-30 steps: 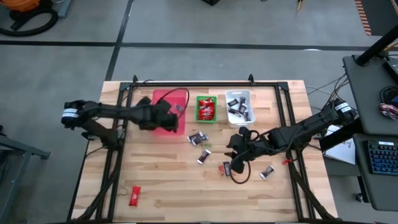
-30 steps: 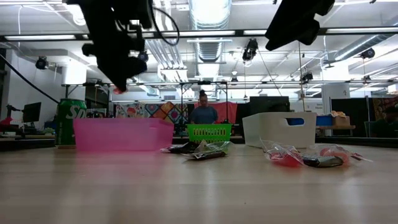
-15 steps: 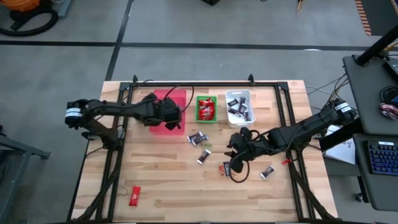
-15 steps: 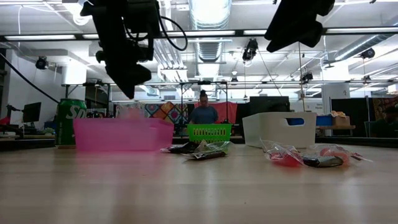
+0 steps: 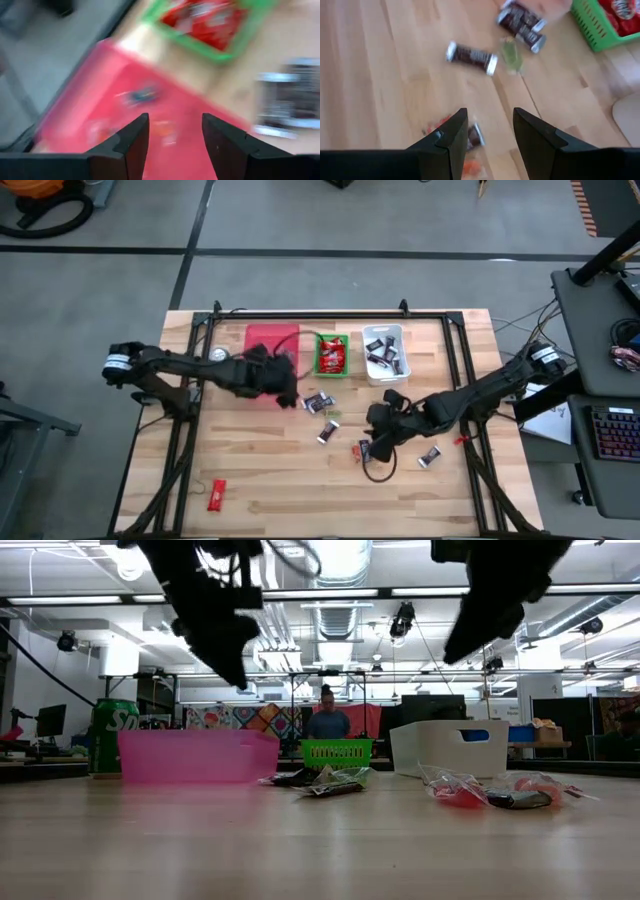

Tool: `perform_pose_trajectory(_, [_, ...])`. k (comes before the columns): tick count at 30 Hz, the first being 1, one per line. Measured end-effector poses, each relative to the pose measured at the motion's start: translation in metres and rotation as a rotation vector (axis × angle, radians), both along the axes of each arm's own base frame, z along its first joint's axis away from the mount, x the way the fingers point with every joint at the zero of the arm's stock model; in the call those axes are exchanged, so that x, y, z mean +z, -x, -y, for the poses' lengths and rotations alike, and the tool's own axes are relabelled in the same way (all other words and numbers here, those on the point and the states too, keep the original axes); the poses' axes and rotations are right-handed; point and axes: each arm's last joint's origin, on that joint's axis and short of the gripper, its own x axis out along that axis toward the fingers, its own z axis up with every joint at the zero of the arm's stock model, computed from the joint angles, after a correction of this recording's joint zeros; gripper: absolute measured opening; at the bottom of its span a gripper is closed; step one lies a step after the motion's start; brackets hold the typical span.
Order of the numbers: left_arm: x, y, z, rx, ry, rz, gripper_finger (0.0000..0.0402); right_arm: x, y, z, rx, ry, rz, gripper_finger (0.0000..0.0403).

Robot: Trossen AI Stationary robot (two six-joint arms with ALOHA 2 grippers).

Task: Sort candy
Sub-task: Put the brown chocolate into the white bin

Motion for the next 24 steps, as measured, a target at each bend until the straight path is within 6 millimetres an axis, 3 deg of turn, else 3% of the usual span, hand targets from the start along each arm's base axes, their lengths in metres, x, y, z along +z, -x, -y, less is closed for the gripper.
perform_pose_trajectory(6, [0.005,-0.016,0.054,-0.355,0.099,0.117,0.0165,-0.012,-0.001,-0.005,0.047,0.029,-0.011,0.0148])
perform_pose_trajectory(11, [-0.002,-0.027,0.094,-0.533,0.080,0.248,0.0164,-0.021,-0.002,-0.013,0.136,0.030,0.119,0.0148])
perform_pose_trajectory(19, [-0.051,-0.052,0.132,-0.610,0.086,0.387,0.0164,-0.041,0.002,-0.013,0.190,0.043,0.205,0.0148])
perform_pose_trajectory(24, [-0.090,-0.066,0.137,-0.528,0.088,0.397,0.0164,-0.037,0.003,-0.013,0.202,0.051,0.217,0.0148])
